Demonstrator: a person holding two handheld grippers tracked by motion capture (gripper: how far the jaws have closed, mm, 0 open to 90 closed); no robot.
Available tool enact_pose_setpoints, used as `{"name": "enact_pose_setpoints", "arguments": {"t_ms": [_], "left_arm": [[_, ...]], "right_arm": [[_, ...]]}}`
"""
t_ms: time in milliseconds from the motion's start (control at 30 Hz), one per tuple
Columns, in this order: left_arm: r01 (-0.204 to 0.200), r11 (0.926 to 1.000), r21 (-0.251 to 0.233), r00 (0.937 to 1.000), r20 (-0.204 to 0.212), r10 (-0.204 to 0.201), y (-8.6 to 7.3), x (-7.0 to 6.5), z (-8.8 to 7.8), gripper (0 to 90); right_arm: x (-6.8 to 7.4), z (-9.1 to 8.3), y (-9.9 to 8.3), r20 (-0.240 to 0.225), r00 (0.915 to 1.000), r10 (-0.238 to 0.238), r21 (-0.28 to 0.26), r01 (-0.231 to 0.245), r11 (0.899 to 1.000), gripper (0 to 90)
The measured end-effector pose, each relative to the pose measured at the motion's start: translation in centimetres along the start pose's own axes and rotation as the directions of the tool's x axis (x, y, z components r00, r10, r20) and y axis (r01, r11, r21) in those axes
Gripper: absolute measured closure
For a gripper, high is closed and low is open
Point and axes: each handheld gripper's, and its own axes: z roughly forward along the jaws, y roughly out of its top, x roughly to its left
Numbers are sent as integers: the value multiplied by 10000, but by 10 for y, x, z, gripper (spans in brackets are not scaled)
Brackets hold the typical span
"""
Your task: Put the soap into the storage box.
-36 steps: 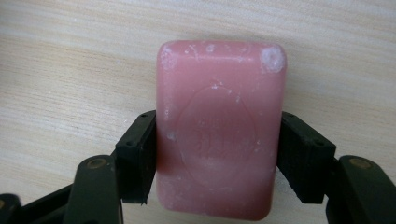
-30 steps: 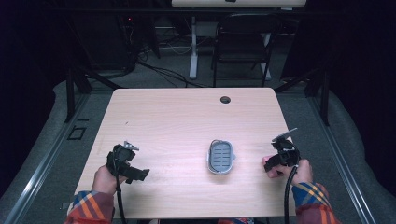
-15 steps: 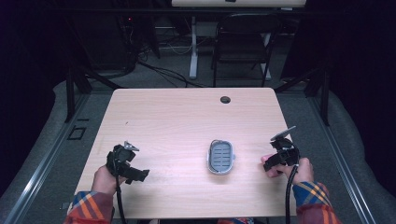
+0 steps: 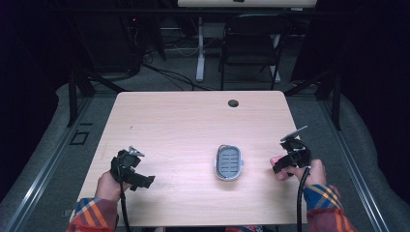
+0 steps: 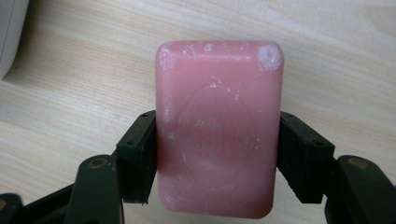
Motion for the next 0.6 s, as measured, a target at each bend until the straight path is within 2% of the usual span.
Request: {"name": "enact_pose_setpoints", "arguments": {"t_ms": [200, 233, 333, 367, 400, 600], "left_arm": [[-8, 10000, 21, 10000, -5, 8, 0, 0, 0, 4], [-9, 10000, 15, 10000, -1, 9, 0, 0, 0, 4], [-6, 10000, 13, 10000, -4, 6, 0, 0, 0, 4], [-11, 10000, 15, 10000, -5, 11, 0, 0, 0, 4], [-11, 10000, 14, 10000, -4, 11, 0, 0, 0, 4], [-21, 10000, 22, 10000, 9, 21, 0, 0, 0, 5]], "right_arm": [[4, -6, 8, 9, 9995, -316, 234, 316, 9992, 363], [5, -6, 8, -15, 9996, -280, 82, 281, 9996, 363], [7, -9, 11, -57, 9993, -366, 140, 367, 9992, 363], [9, -9, 11, -41, 9998, -207, -15, 207, 9998, 363], [9, -12, 13, 9, 9992, -403, 159, 403, 9991, 363], [13, -15, 17, 30, 9989, -462, 152, 461, 9988, 363]]}}
